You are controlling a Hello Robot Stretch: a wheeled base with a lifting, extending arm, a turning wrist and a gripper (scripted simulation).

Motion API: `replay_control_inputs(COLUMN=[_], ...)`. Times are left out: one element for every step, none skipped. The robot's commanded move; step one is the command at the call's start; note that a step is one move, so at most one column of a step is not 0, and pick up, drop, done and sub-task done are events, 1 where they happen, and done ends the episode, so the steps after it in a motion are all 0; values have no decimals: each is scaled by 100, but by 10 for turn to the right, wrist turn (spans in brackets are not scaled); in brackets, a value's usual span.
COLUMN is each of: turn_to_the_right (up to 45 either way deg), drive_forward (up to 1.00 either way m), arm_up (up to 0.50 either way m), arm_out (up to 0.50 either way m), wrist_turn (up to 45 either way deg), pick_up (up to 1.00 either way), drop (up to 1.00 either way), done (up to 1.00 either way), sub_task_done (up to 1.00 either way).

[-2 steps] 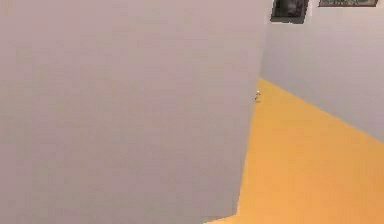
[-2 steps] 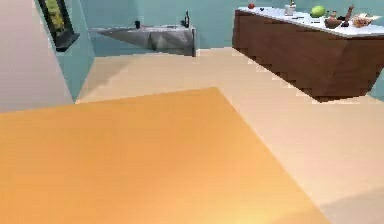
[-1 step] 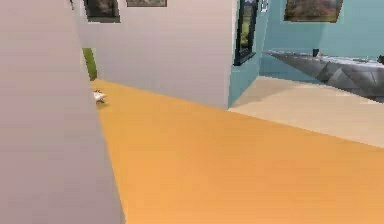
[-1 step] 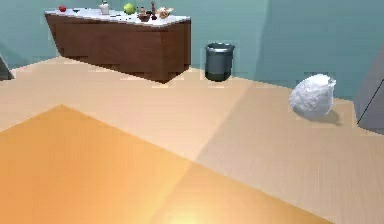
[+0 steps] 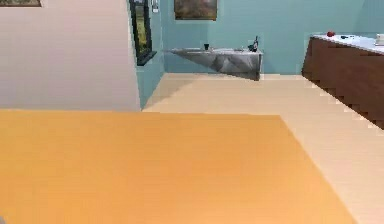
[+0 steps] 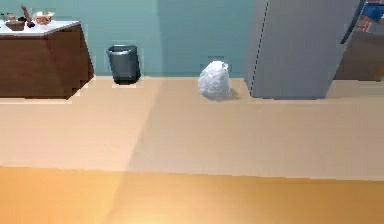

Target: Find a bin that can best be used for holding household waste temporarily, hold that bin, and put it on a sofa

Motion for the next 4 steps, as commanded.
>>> replay_control_inputs(turn_to_the_right=[0, 450, 450, 30], drive_forward=[15, 0, 0, 0], arm_up=[0, 0, 0, 0], arm_out=[0, 0, 0, 0], wrist_turn=[0, 0, 0, 0], pick_up=[0, 0, 0, 0], drop=[0, 0, 0, 0], done=[0, 0, 0, 0], sub_task_done=[0, 0, 0, 0])
